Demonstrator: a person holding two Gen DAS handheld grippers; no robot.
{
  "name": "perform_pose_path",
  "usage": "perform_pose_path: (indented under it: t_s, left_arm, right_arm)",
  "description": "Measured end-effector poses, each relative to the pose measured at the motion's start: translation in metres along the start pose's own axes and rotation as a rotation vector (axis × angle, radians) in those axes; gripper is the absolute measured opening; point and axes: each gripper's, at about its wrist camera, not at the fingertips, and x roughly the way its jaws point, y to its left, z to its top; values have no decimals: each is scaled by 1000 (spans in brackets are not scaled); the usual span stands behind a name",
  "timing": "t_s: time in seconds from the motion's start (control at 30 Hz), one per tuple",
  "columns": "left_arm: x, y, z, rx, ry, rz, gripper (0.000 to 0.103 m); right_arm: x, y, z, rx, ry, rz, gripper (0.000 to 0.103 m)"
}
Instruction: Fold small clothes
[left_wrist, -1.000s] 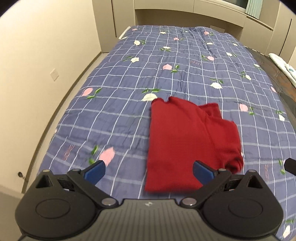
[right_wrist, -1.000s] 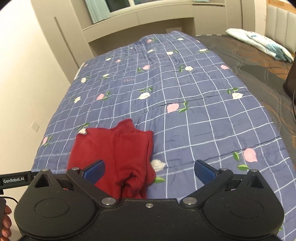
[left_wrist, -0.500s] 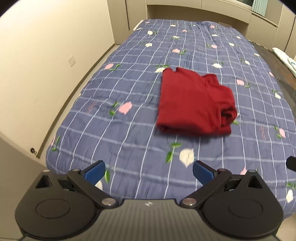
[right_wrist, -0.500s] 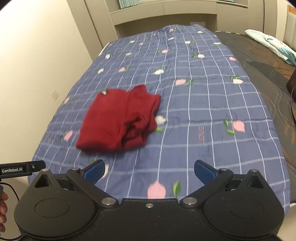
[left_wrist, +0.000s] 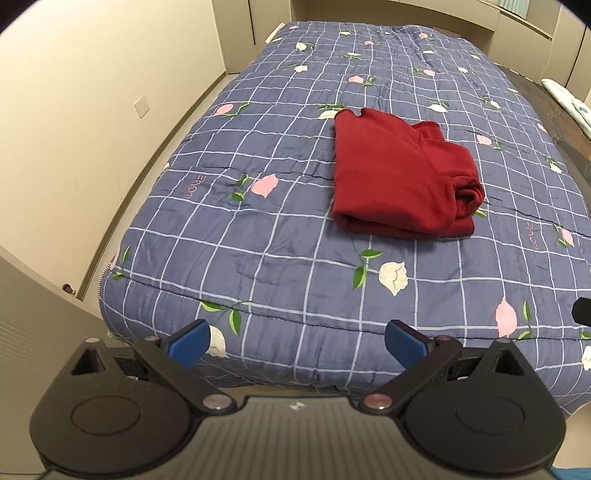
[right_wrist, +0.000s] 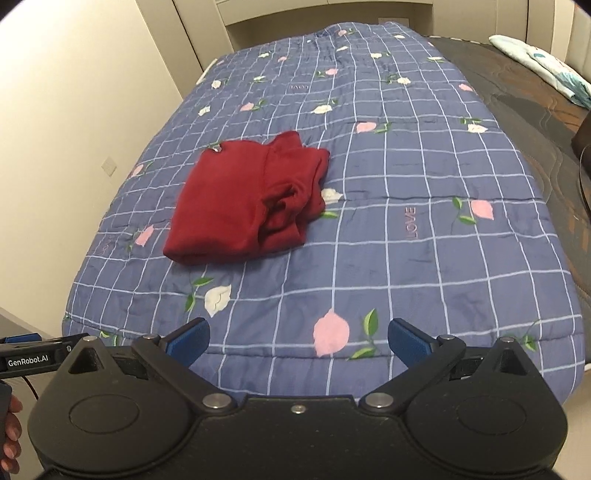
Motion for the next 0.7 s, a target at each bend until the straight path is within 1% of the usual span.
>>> perform_pose_path:
  t_s: [0.1,0.27,0.7]
  left_arm:
    - [1,1,-1,7,5,-10,102]
    - [0,0,-2,26,5,-19,102]
    - [1,-1,-1,40,5,-22,102]
  right_arm:
    - [2,3,-3,8,21,-7,102]
    - [2,4,-8,20,30,-12,102]
    - [0,2,-11,43,24,-29,102]
